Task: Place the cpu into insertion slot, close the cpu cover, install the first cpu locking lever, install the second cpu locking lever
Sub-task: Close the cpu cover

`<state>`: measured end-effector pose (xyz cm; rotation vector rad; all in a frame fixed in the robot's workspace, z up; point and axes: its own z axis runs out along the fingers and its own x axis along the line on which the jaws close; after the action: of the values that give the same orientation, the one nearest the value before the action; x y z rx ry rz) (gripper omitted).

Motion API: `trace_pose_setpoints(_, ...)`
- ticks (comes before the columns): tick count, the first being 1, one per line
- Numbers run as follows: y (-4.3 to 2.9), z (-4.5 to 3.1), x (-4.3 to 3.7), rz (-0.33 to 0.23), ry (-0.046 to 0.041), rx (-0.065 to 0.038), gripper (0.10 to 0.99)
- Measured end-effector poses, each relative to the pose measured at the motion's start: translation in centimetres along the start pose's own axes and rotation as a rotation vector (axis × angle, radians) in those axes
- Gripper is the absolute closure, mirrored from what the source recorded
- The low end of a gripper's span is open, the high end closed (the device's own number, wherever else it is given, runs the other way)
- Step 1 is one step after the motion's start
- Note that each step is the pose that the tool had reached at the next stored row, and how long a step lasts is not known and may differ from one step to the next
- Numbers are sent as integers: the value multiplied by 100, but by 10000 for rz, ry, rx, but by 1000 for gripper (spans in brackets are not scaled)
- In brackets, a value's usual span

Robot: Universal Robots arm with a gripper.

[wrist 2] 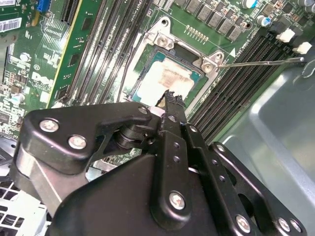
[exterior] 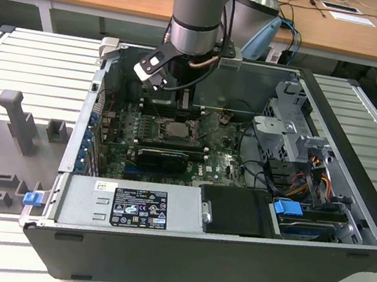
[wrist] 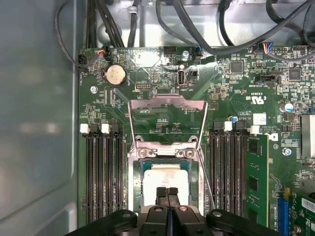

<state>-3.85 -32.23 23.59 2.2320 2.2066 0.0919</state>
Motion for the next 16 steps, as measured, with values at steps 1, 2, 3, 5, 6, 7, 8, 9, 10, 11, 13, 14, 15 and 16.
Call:
trace_pose_setpoints(1,0,-3,0,1,-3,2,980)
trace_pose_setpoints(2,0,-7,0,2,-3,1,980)
trace_pose_setpoints(3,0,-8,0,2,-3,1,980)
trace_pose_setpoints(5,0,-12,0,3,-5,2,980)
trace_pose_setpoints(6,1,-15,0,3,-3,2,980)
trace_pose_setpoints(7,1,-17,0,4,-2,1,980)
trace_pose_setpoints(8,1,-18,0,4,-4,1,980)
trace_pose_setpoints(9,1,-19,0,4,-3,1,980)
trace_pose_setpoints(10,1,-21,0,5,-4,2,980)
trace_pose_setpoints(11,1,-25,0,6,-5,3,980)
trace_pose_setpoints(13,1,-34,1,6,-4,1,980)
trace_pose_setpoints(14,1,-37,1,7,-4,1,980)
trace_pose_setpoints(15,1,-40,1,8,-4,2,980)
trace_pose_setpoints(16,2,-44,1,7,-4,1,980)
